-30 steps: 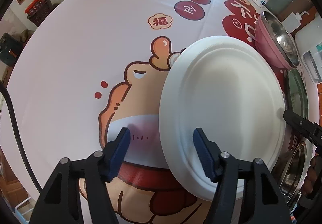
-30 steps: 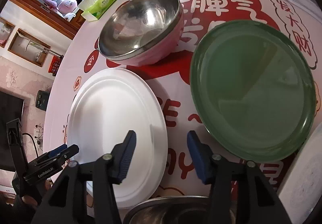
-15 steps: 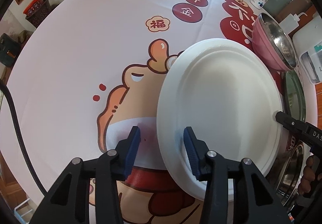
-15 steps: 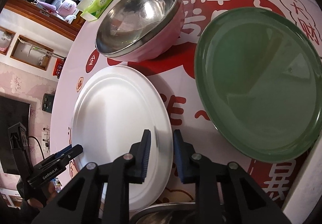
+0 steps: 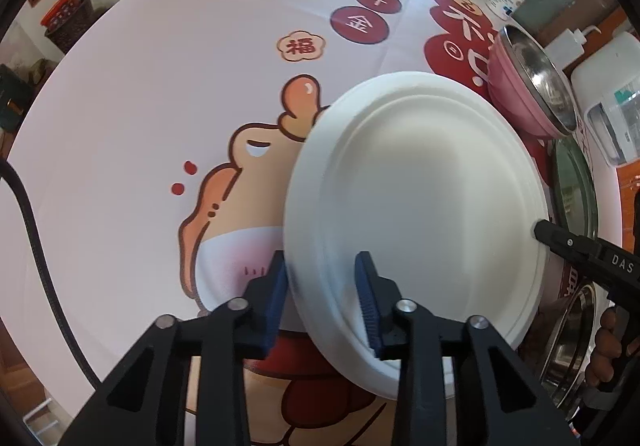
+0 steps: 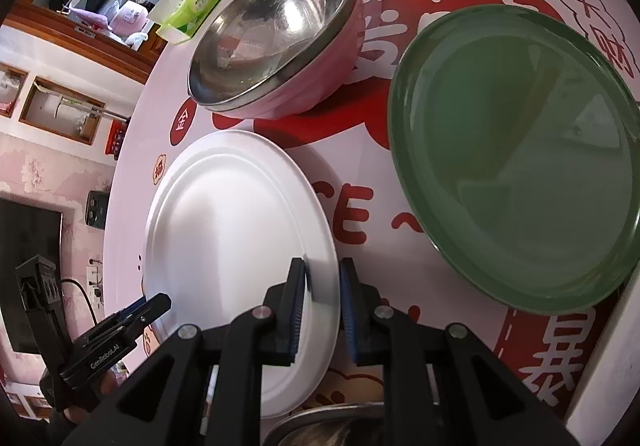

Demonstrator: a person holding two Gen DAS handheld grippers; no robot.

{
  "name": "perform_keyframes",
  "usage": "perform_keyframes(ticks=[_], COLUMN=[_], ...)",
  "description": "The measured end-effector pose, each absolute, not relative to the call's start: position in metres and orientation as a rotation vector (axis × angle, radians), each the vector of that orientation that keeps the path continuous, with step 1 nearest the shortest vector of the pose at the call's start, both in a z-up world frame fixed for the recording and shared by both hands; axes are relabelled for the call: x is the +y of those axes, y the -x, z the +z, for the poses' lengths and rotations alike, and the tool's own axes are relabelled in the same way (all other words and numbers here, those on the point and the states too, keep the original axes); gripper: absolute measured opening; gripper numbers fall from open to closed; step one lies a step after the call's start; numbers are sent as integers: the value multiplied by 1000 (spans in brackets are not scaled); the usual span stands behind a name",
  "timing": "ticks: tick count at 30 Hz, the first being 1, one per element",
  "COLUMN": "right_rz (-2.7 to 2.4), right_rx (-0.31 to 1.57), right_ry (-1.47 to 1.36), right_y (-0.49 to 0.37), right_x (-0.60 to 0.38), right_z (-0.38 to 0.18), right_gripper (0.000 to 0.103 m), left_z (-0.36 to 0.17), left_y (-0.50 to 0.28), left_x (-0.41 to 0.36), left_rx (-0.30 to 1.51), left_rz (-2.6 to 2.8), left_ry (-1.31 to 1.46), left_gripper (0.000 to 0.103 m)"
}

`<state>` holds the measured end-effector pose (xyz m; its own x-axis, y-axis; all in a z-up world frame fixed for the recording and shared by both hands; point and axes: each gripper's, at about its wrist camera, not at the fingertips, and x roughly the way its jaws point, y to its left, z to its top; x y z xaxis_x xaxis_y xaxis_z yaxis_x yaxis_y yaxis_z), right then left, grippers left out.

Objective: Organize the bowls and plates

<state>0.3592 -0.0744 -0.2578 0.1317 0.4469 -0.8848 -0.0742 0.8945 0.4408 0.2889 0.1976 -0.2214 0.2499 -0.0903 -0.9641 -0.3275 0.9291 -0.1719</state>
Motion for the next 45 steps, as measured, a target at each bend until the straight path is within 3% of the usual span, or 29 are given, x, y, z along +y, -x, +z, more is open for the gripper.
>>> perform_keyframes(ticks=[4, 14, 28, 45], right_rz=[383, 428, 475, 368], right_rx=[1372, 1317, 1207, 1125], right_ry=[-312, -298, -261, -325], right_y=[-358, -348, -309, -218], right_x=[-73, -52, -23, -53], right_z=[-252, -227, -175, -148], right_gripper=[17, 16, 16, 16], left_z=[-222, -217, -167, -109], left_y=[-286, -270, -221, -176], left_x=[204, 223, 249, 233], left_rx=[1308, 1303, 1199, 1118], left_rz=[167, 205, 207, 73], left_ry=[394, 457, 467, 341], left_gripper=[23, 24, 25, 25])
